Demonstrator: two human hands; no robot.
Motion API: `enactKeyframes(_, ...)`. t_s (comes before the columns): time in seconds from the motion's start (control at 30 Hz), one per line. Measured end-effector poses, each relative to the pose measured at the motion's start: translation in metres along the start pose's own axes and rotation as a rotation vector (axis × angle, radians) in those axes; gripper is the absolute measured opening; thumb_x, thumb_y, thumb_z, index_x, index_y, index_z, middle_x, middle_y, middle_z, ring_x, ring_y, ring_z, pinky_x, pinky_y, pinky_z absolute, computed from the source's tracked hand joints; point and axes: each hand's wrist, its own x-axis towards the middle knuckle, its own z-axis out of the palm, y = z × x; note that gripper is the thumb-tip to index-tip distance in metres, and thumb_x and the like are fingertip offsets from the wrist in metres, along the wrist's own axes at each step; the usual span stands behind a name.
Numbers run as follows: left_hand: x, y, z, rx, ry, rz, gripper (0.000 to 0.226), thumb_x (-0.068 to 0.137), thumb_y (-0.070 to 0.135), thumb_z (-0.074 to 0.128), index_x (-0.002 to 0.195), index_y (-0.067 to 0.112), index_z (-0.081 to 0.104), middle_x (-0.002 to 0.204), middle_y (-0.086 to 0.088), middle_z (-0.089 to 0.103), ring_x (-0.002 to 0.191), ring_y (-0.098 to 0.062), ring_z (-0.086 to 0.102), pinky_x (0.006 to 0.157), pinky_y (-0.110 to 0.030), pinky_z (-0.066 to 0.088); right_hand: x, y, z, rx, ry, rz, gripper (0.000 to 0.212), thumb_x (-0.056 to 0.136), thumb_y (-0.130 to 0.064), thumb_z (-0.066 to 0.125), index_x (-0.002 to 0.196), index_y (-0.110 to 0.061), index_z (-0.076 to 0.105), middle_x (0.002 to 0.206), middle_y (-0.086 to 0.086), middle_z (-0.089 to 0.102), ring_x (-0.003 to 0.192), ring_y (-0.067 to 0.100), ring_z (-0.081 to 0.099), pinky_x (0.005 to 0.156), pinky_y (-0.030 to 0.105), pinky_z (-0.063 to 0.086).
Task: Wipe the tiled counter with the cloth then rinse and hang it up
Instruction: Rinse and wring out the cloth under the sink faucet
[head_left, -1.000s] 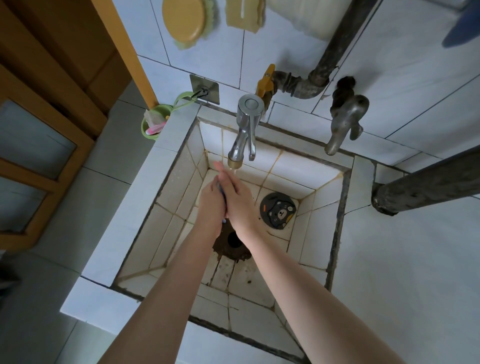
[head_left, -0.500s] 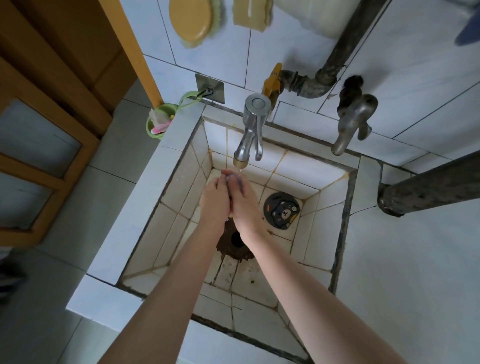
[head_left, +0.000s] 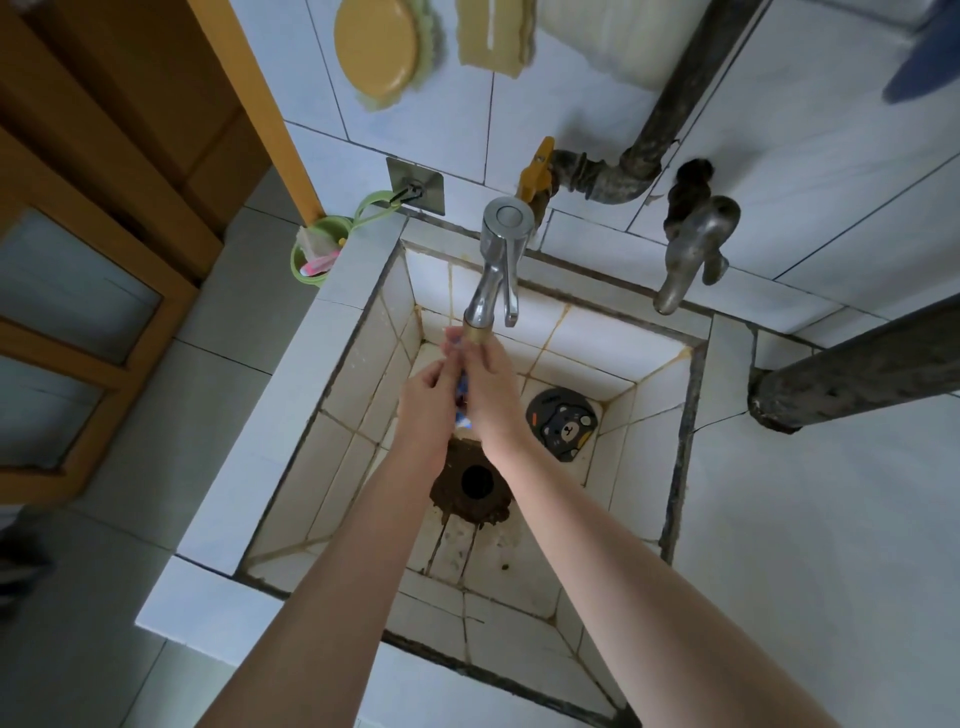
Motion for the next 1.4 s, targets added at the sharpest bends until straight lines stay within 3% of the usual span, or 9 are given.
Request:
enactKeyframes(0.17, -0.003, 0.001, -0.001, 0.089, -0.049, 0.087, 0.028, 0.094, 0.029, 0.051, 0.109, 0.012, 0.067, 0.093, -0.005, 0.064, 0.082, -0.018, 0.059, 0.07, -0.028, 0.05, 0.018, -0.003, -0.009, 0.087, 0.155, 0.101, 0.036, 0.102, -0.033, 0.032, 0.093, -0.01, 0.058, 0.092, 0.021, 0.062, 0.08, 0.027, 0.061, 0.068, 0.03, 0.051)
enactKeyframes(0.33, 0.0, 0.007, -0.005, -0.198, 0.036, -0.062, 0.032, 0.098, 0.009, 0.042, 0.127, 0.005, 0.054, 0.113, -0.011, 0.063, 0.095, -0.017, 0.062, 0.078, -0.022, 0.052, 0.001, 0.006, -0.009, 0.227, -0.067, 0.066, 0.036, 0.102, -0.022, 0.035, 0.134, -0.009, 0.045, 0.116, 0.013, 0.059, 0.094, 0.013, 0.061, 0.077, 0.02, 0.053)
enactKeyframes(0.5, -0.001, 0.009, -0.009, -0.27, 0.017, -0.066, 0.036, 0.098, 0.002, 0.038, 0.132, 0.005, 0.048, 0.113, -0.006, 0.061, 0.098, -0.012, 0.061, 0.078, -0.019, 0.053, -0.012, 0.01, -0.01, -0.025, -0.105, -0.117, 0.03, 0.098, -0.012, 0.043, 0.123, -0.021, 0.057, 0.107, -0.014, 0.062, 0.099, -0.001, 0.06, 0.094, 0.024, 0.047)
enactKeyframes(0.73, -0.01, -0.002, -0.007, -0.153, 0.009, -0.045, 0.032, 0.09, 0.001, 0.054, 0.121, -0.001, 0.058, 0.093, -0.003, 0.069, 0.081, -0.008, 0.068, 0.066, -0.014, 0.054, 0.017, 0.015, -0.011, -0.099, 0.065, 0.004, 0.016, 0.1, -0.023, 0.041, 0.095, -0.013, 0.053, 0.093, 0.005, 0.059, 0.084, 0.016, 0.059, 0.079, 0.029, 0.051)
enactKeyframes(0.87, -0.007, 0.004, -0.005, -0.163, 0.05, -0.024, 0.028, 0.087, 0.005, 0.061, 0.114, 0.004, 0.063, 0.093, -0.005, 0.071, 0.081, -0.011, 0.071, 0.069, -0.019, 0.056, 0.021, 0.005, -0.014, -0.009, 0.206, 0.017, 0.023, 0.103, -0.022, 0.033, 0.094, -0.013, 0.053, 0.084, -0.002, 0.057, 0.075, 0.008, 0.059, 0.061, 0.011, 0.047)
enactKeyframes(1.03, 0.003, 0.005, -0.006, -0.253, 0.197, -0.015, 0.027, 0.095, 0.012, 0.05, 0.12, 0.008, 0.059, 0.103, -0.005, 0.067, 0.092, -0.014, 0.067, 0.077, -0.024, 0.056, -0.011, 0.004, -0.006, 0.057, -0.055, -0.043, 0.026, 0.102, -0.019, 0.035, 0.111, -0.019, 0.059, 0.102, 0.004, 0.063, 0.088, 0.01, 0.061, 0.087, 0.024, 0.05)
enactKeyframes(1.17, 0.003, -0.002, -0.002, -0.179, 0.188, -0.034, 0.028, 0.098, 0.018, 0.046, 0.12, 0.011, 0.062, 0.105, -0.005, 0.069, 0.098, -0.016, 0.066, 0.077, -0.025, 0.054, -0.017, 0.008, 0.005, 0.047, -0.089, -0.101, 0.03, 0.101, -0.013, 0.037, 0.124, -0.013, 0.056, 0.108, -0.018, 0.051, 0.098, -0.013, 0.053, 0.085, 0.012, 0.046)
enactKeyframes(1.3, -0.002, -0.004, -0.001, -0.161, 0.163, -0.041, 0.025, 0.094, 0.015, 0.052, 0.115, 0.007, 0.063, 0.102, -0.009, 0.069, 0.093, -0.017, 0.067, 0.072, -0.022, 0.056, 0.003, 0.006, 0.003, -0.063, 0.087, 0.011, 0.023, 0.1, -0.018, 0.038, 0.103, -0.011, 0.06, 0.099, 0.006, 0.062, 0.096, 0.025, 0.063, 0.088, 0.035, 0.053)
enactKeyframes(1.4, -0.007, -0.004, 0.003, -0.169, 0.134, -0.045, 0.022, 0.093, 0.015, 0.053, 0.112, 0.008, 0.063, 0.097, -0.006, 0.068, 0.084, -0.013, 0.068, 0.064, -0.019, 0.056, 0.013, 0.002, -0.01, -0.069, 0.178, 0.038, 0.024, 0.099, -0.017, 0.042, 0.083, -0.021, 0.059, 0.092, 0.003, 0.064, 0.09, 0.023, 0.065, 0.082, 0.034, 0.056)
